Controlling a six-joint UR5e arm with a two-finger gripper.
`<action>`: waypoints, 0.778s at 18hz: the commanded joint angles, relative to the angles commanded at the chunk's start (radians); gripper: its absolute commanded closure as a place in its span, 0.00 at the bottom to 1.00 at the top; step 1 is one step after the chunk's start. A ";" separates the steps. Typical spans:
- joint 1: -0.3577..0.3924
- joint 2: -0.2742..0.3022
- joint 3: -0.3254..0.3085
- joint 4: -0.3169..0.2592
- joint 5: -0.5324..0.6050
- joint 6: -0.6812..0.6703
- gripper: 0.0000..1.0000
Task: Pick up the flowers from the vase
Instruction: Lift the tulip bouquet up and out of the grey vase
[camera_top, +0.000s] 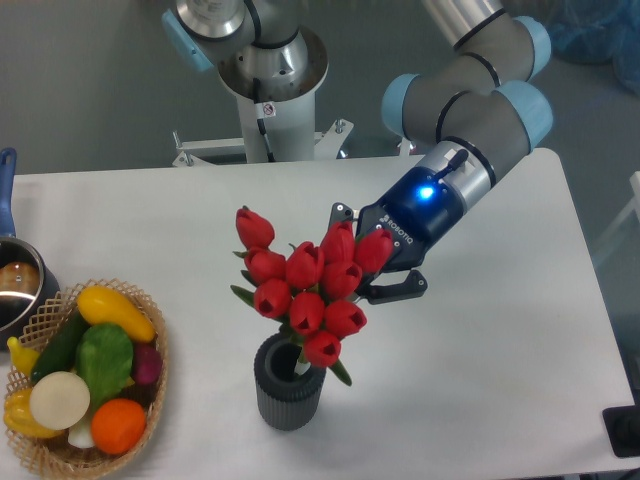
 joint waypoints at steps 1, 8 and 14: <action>0.000 0.000 0.008 0.000 0.000 -0.011 0.83; 0.011 0.000 0.043 0.000 -0.002 -0.108 0.83; 0.049 0.002 0.060 0.000 -0.015 -0.105 0.83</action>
